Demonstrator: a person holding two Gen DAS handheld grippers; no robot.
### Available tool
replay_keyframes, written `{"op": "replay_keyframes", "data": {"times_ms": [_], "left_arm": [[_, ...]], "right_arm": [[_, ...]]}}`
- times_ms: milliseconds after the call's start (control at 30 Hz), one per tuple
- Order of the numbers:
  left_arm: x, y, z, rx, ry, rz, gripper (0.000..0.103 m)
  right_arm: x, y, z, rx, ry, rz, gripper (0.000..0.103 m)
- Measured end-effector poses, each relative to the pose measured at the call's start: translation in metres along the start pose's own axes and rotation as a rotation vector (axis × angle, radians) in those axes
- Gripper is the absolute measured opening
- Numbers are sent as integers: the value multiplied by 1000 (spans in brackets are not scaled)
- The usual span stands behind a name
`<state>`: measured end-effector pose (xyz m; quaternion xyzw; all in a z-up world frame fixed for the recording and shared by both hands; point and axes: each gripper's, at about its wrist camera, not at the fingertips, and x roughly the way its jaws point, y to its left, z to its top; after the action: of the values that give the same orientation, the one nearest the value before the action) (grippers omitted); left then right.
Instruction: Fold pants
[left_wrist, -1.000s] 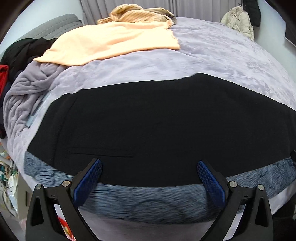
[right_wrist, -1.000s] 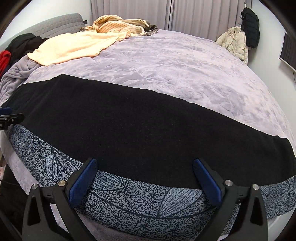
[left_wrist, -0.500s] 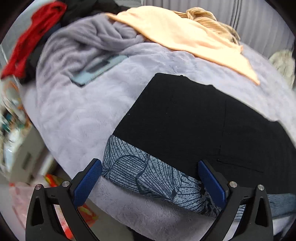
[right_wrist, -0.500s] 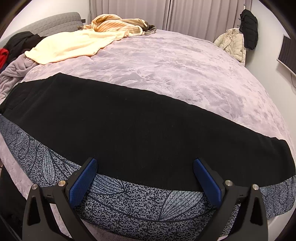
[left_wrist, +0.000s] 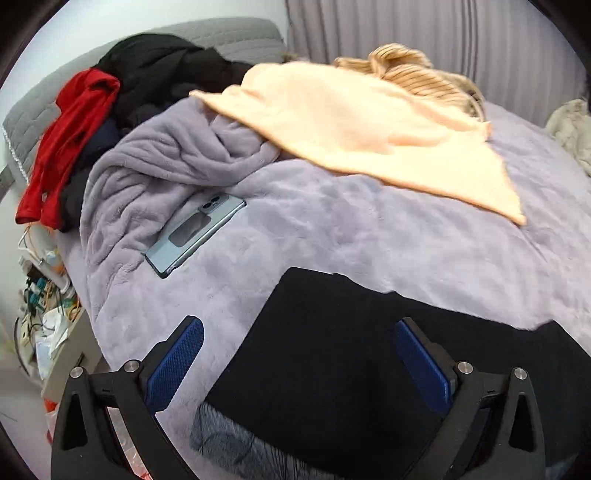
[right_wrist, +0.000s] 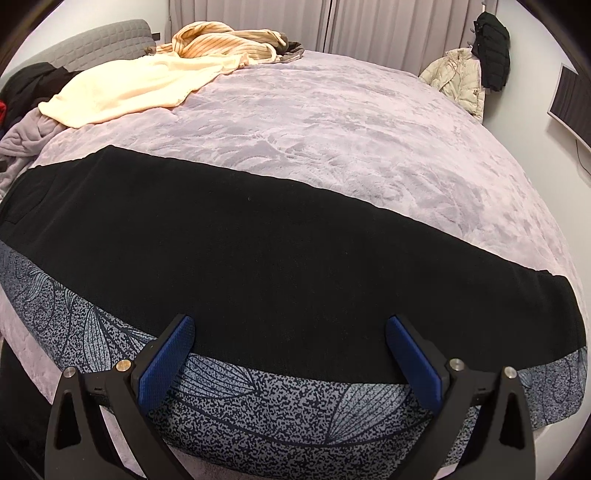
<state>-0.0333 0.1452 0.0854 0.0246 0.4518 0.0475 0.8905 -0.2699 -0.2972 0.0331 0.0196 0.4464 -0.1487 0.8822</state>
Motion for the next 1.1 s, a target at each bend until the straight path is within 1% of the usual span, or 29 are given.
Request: {"op": "replay_keyframes", "data": {"times_ms": [67, 100, 133, 167, 200, 267, 300, 333, 367, 433, 500, 533, 567, 667, 767, 900, 1100], "left_arm": [[34, -3, 8, -18, 117, 20, 103], [49, -4, 8, -10, 151, 50, 103], [54, -4, 3, -6, 171, 80, 103], [58, -2, 2, -18, 171, 90, 103], [56, 3, 2, -41, 164, 83, 103], [43, 8, 0, -82, 160, 85, 103], [32, 7, -3, -102, 144, 76, 103], [21, 3, -3, -113, 125, 37, 103], [15, -5, 2, -103, 116, -17, 103], [-5, -37, -4, -41, 95, -108, 103], [-20, -83, -12, 81, 75, -191, 103], [-25, -103, -15, 127, 68, -216, 103], [-27, -122, -20, 163, 65, -224, 103], [-16, -155, -25, 216, 78, -200, 103], [-2, -171, -33, 244, 105, -155, 103], [6, -169, -40, 228, 108, -174, 103], [8, -170, -41, 236, 102, -171, 103]], "right_arm": [[-1, 1, 1, -5, 5, -5, 103], [-2, 1, 1, -6, 8, -6, 103], [-3, 2, 1, -6, 12, -7, 103], [-4, 2, 0, -5, 14, -8, 103], [-6, 2, 0, -1, 17, -12, 103], [-11, 2, 1, 14, 23, -25, 103], [-15, 4, 4, 17, 16, -32, 103], [-19, 8, 9, 12, -2, -28, 103], [-22, 14, 15, 1, -25, -17, 103], [-25, 35, 36, -33, -82, 30, 103], [-17, 61, 60, -55, -106, 80, 103], [-11, 75, 73, -63, -108, 98, 103], [0, 91, 88, -72, -95, 105, 103], [32, 126, 120, -97, -49, 78, 103], [62, 142, 130, -106, 33, 47, 103], [70, 132, 123, -67, 58, 73, 103], [62, 103, 110, -21, 52, 37, 103]]}}
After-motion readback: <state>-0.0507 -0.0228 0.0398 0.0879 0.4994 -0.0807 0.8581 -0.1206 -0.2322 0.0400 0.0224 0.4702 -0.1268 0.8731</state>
